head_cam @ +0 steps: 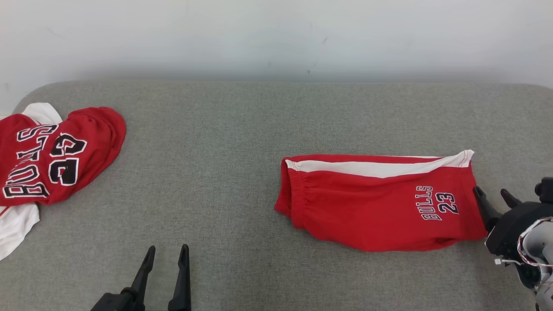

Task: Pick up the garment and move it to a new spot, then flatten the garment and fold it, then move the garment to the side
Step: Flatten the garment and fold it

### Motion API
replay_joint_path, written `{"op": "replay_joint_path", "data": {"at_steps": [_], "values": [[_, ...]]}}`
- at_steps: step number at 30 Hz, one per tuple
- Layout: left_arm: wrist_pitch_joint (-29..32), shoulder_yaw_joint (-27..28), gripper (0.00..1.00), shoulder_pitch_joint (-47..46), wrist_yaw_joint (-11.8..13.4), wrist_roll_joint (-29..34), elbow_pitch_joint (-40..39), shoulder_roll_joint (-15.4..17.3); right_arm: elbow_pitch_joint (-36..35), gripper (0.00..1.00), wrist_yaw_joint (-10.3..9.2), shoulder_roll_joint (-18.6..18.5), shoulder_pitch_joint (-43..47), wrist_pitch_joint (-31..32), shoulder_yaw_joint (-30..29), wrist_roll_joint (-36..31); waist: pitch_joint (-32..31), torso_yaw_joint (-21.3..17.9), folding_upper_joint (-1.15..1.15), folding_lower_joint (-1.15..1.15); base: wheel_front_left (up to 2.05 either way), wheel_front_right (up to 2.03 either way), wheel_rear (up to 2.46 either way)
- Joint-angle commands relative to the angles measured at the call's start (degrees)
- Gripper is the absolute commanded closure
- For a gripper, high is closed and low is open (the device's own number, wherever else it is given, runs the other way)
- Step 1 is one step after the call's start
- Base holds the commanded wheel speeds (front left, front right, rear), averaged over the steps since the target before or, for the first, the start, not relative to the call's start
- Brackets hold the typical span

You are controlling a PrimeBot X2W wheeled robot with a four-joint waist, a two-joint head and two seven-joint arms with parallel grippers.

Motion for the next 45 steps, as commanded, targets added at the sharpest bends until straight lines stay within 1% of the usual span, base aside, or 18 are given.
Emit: {"op": "replay_joint_path", "data": {"at_steps": [1, 3, 5, 11, 15, 19, 20, 21, 22, 23, 26, 33, 37, 41, 45], "values": [[-0.19, 0.29, 0.0, -0.76, 0.07, 0.78, -0.26, -0.02, 1.18, 0.0, -0.13, 0.45, -1.44, 0.73, 0.47, -1.66, 0.42, 0.49, 0.0, 0.0, 0.0, 0.0, 0.0], [-0.19, 0.55, 0.0, -0.85, 0.07, 0.92, -0.42, -0.02, 3.11, 0.0, -0.13, 1.4, -3.39, 2.2, 0.75, -2.68, 0.86, 0.96, 0.0, 0.0, 0.0, 0.0, 0.0], [-0.19, 0.56, 0.0, -1.15, 0.07, 1.47, -0.53, -0.02, 5.51, 0.0, -0.13, 1.6, -4.93, 3.93, 1.1, -3.6, 1.33, 1.58, 0.0, 0.0, 0.0, 0.0, 0.0], [-0.19, 1.01, 0.0, -1.59, 0.07, 0.55, -0.63, -0.02, 13.02, 0.0, -0.13, 3.01, -8.37, 7.28, 1.57, -5.12, 2.28, 2.9, 0.0, 0.0, 0.0, 0.0, 0.0], [-0.19, 1.15, 0.0, -1.64, 0.07, 0.48, -0.77, -0.03, 15.76, 0.0, -0.13, 3.99, -9.35, 8.64, 1.65, -4.86, 3.0, 3.29, 0.0, 0.0, 0.0, 0.0, 0.0], [-0.19, 1.28, 0.0, -2.07, 0.07, 0.33, -0.7, -0.03, 16.91, 0.0, -0.13, 5.03, -9.38, 10.29, 2.34, -4.46, 3.59, 3.48, 0.0, 0.0, 0.0, 0.0, 0.0], [-0.19, 1.32, 0.0, -2.03, 0.07, 0.33, -0.67, -0.03, 16.97, 0.06, -0.13, 5.4, -9.33, 10.91, 2.47, -4.06, 3.64, 3.48, 0.0, 0.0, 0.0, 0.0, 0.0], [-0.19, 1.4, 0.0, -2.0, 0.07, 0.33, -0.6, -0.03, 16.86, 0.19, -0.12, 5.72, -9.27, 11.51, 2.56, -3.6, 3.66, 3.46, 0.0, 0.0, 0.0, 0.0, 0.0], [-0.19, 1.47, 0.0, -2.07, 0.07, 0.3, -0.53, -0.04, 16.64, 0.72, -0.12, 5.84, -9.24, 11.82, 2.73, -3.46, 3.66, 3.43, 0.0, 0.0, 0.0, 0.0, 0.0], [-0.19, 1.53, 0.0, -2.15, 0.07, 0.26, -0.47, -0.03, 16.48, 1.0, -0.12, 5.81, -9.17, 11.96, 2.89, -3.38, 3.62, 3.39, 0.0, 0.0, 0.0, 0.0, 0.0], [-0.19, 1.58, 0.0, -1.98, 0.07, 0.23, -0.21, -0.03, 16.47, 1.0, -0.13, 4.81, -8.99, 11.64, 2.83, -2.74, 3.18, 3.12, 0.0, 0.0, 0.0, 0.0, 0.0], [-0.19, 1.23, 0.0, -1.41, 0.07, 0.04, -0.07, -0.03, 17.28, 1.0, -0.14, 0.41, -10.11, 10.62, 3.12, -3.15, 2.34, 2.66, 0.0, 0.0, 0.0, 0.0, 0.0], [-0.19, 1.43, 0.0, -1.01, 0.07, 0.04, -0.05, -0.02, 16.49, 1.0, -0.14, -0.3, -11.31, 10.8, 3.37, -2.95, 2.01, 2.12, 0.0, 0.0, 0.0, 0.0, 0.0], [-0.19, 1.63, 0.0, -0.46, 0.07, -0.27, 0.3, -0.03, 13.99, 1.0, -0.14, -1.06, -11.81, 11.52, 4.13, -2.46, 1.28, 1.07, 0.0, 0.0, 0.0, 0.0, 0.0], [-0.19, 1.96, 0.0, 0.34, 0.07, -0.37, 0.52, -0.02, 9.58, 1.0, -0.13, 0.05, -12.18, 13.9, 4.23, 0.19, 0.35, -0.29, 0.0, 0.0, 0.0, 0.0, 0.0]]}}
